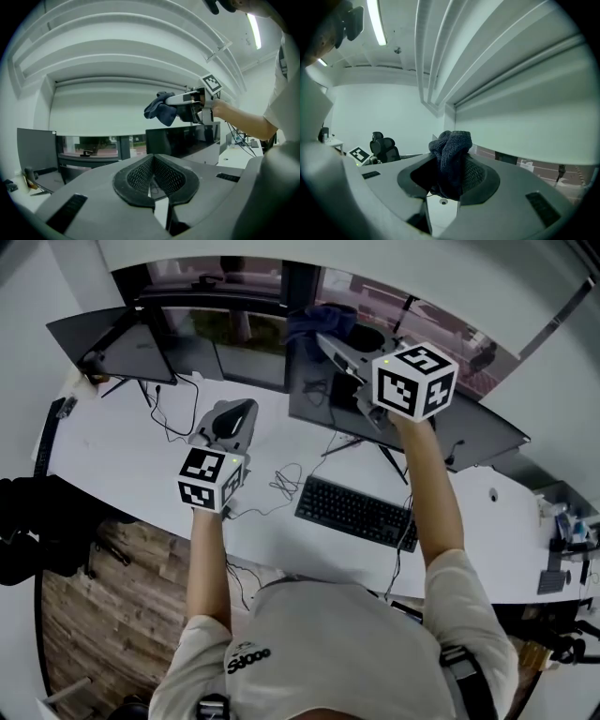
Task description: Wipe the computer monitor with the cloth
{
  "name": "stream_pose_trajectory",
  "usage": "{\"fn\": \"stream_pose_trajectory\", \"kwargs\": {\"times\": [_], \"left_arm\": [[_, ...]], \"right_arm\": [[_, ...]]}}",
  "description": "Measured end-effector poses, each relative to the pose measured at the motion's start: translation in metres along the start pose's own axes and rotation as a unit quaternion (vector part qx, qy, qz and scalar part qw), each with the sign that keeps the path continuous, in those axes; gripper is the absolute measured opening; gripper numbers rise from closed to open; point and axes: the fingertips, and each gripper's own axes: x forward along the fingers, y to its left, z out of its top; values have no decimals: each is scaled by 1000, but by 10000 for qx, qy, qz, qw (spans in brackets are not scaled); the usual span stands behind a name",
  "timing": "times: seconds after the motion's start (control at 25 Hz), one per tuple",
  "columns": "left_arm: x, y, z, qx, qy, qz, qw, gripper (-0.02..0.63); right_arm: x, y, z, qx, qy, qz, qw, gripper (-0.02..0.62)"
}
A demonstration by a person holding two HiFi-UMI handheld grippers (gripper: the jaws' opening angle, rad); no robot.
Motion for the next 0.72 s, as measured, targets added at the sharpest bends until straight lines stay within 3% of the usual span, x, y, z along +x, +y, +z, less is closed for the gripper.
{"fn": "stream_pose_trajectory", "kwargs": {"times": [0.16,0.48,0.72], "left_arm": [[-2,17,-5,-61,-28,-39,10000,18],[-10,34,-17,-202,15,-7,9998,18],[-12,37,-21,-214,7,28,9998,18]], "right_arm": [[34,-15,-2,190,182,-136,9996,103],[73,-27,-40,-453,1316,-615,9884,103],[73,-31,-46,-645,1502,-802,9833,103]]}}
